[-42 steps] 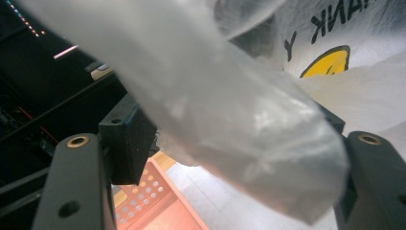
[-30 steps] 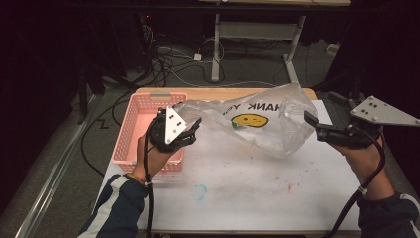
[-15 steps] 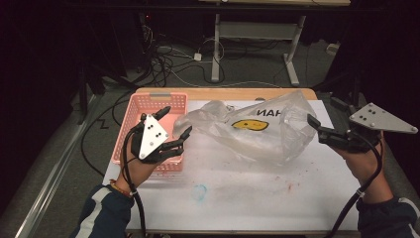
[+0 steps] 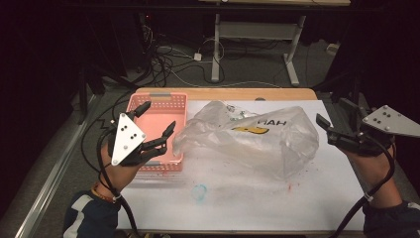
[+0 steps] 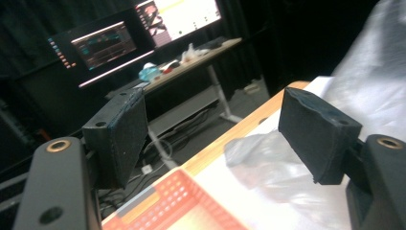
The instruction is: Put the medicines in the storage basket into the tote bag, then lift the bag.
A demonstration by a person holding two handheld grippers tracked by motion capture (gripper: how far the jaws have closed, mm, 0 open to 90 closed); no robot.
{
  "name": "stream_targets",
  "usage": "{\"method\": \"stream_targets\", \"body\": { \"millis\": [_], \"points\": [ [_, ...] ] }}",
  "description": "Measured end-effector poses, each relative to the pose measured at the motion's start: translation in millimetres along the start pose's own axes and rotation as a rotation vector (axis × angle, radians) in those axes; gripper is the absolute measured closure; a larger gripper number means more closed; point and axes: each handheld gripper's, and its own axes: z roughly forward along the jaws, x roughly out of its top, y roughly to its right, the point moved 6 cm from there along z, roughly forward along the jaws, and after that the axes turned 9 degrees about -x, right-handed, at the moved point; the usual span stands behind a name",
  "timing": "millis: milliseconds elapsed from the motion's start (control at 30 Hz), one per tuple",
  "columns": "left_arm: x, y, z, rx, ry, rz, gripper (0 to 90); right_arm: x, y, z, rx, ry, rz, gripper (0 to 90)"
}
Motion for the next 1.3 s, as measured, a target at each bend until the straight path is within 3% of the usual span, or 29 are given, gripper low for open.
{"method": "stream_targets", "body": {
  "millis": [100, 167, 367, 467, 667, 900, 967, 1300],
  "points": [
    [-12.5, -4.1, 1.0, 0.015, -0.031, -0.011, 24.6, -5.8, 0.7, 1.5, -0.003, -0.009, -0.006, 26.6],
    [-22.4, -3.3, 3.2, 0.003, -0.055, -0.020, 24.6, -11.3, 0.6, 2.2, -0.003, -0.022, 0.003, 26.4],
    [-53.0, 14.3, 12.8, -0.046, -0.141, 0.008, 24.1, -34.9, -1.5, 4.6, 0.019, -0.051, 0.006, 24.9],
    [-64.7, 19.9, 15.6, -0.072, -0.165, 0.004, 22.2, -44.6, -2.8, 4.1, 0.025, -0.057, -0.001, 23.3],
    [-83.8, 27.6, 17.7, -0.105, -0.189, -0.013, 20.0, -66.5, -9.6, 1.6, 0.048, -0.079, -0.024, 21.1],
    [-106.5, 42.8, 18.6, -0.129, -0.228, 0.019, 16.6, -92.5, -15.9, -6.1, 0.062, -0.079, -0.033, 20.7],
    [-111.3, 46.2, 18.1, -0.137, -0.226, 0.010, 16.5, -100.7, -18.7, -8.7, 0.065, -0.087, -0.055, 20.6],
    [-138.2, 59.1, 13.2, -0.164, -0.281, -0.017, 16.5, -137.2, -28.2, -19.8, 0.084, -0.111, 0.003, 20.6]
  ]
}}
